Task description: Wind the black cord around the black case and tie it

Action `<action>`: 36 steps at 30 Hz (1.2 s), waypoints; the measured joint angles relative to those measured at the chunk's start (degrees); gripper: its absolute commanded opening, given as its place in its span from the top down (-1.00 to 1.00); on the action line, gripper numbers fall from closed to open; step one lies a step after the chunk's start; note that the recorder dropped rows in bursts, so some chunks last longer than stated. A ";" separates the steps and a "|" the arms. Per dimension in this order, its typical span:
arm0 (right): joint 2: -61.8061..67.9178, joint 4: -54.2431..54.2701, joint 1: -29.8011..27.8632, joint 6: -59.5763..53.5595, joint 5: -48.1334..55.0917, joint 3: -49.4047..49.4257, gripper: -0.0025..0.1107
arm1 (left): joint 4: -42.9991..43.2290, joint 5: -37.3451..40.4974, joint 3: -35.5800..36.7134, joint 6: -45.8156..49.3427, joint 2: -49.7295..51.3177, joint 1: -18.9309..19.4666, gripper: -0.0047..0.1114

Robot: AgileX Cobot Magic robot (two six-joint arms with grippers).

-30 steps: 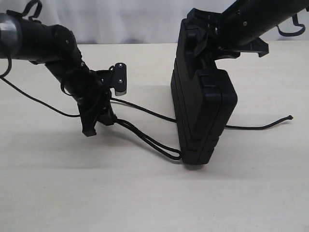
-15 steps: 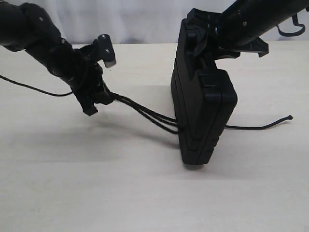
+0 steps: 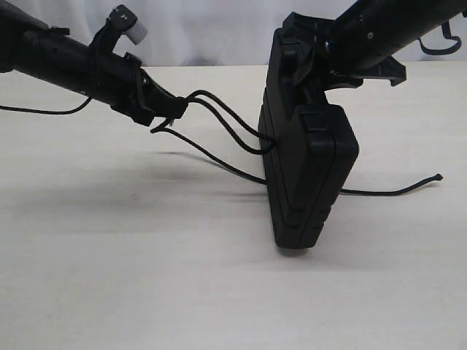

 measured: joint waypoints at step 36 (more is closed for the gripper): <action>0.00 0.00 0.00 0.00 0.00 0.00 0.88 | -9.79 12.45 0.00 -2.38 -0.12 1.98 0.92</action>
